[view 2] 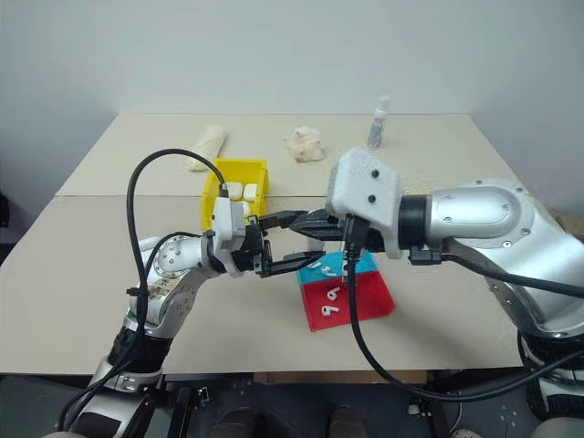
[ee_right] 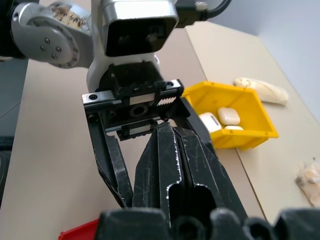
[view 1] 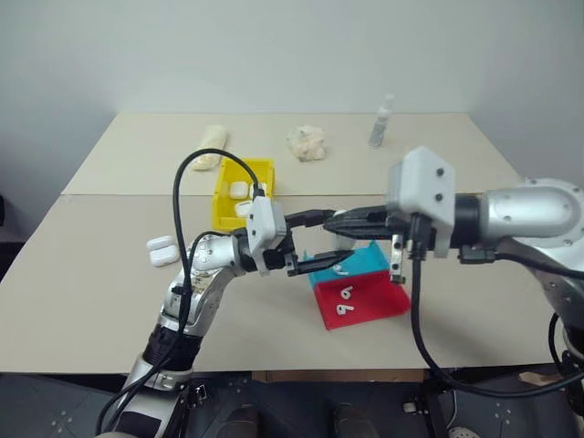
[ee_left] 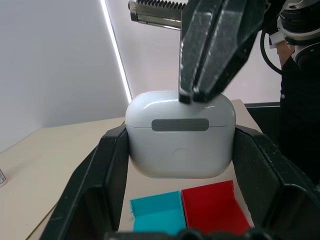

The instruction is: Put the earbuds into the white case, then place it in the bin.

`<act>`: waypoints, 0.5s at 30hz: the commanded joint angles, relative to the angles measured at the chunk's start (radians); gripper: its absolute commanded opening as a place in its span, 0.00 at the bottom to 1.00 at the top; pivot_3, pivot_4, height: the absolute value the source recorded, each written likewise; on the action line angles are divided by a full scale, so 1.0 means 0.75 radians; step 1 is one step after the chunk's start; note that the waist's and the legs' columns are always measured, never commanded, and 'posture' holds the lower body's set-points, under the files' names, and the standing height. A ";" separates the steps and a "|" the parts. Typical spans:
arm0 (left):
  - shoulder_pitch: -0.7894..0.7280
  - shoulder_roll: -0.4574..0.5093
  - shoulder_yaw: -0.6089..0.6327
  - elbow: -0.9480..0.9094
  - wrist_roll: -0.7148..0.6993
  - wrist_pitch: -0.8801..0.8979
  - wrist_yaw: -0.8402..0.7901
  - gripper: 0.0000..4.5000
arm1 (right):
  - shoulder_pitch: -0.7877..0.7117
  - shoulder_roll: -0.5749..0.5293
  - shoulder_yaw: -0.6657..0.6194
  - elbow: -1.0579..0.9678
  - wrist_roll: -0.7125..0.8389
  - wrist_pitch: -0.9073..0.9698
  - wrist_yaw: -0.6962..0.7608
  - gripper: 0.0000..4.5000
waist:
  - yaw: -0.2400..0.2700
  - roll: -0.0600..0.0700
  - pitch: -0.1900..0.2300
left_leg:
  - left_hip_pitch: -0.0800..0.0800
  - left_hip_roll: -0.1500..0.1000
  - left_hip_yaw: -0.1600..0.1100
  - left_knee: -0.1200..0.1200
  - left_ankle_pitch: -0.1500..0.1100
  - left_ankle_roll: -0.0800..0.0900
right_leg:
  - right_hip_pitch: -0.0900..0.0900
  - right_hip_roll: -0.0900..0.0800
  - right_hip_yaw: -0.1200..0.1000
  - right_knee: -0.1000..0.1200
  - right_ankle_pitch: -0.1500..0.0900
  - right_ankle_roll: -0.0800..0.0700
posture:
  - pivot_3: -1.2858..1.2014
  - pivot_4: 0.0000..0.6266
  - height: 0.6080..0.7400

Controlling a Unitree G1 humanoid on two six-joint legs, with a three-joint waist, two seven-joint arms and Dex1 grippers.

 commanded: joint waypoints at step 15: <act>-0.203 0.002 0.272 0.245 0.195 0.007 0.604 0.62 | 0.436 -0.010 -0.400 0.009 0.037 -0.034 -0.178 0.01 | 0.009 -0.001 0.000 | 0.001 0.000 0.000 0.001 0.000 0.000 | 0.002 0.000 0.000 0.000 0.000 0.000 | 0.52 0.24 1.00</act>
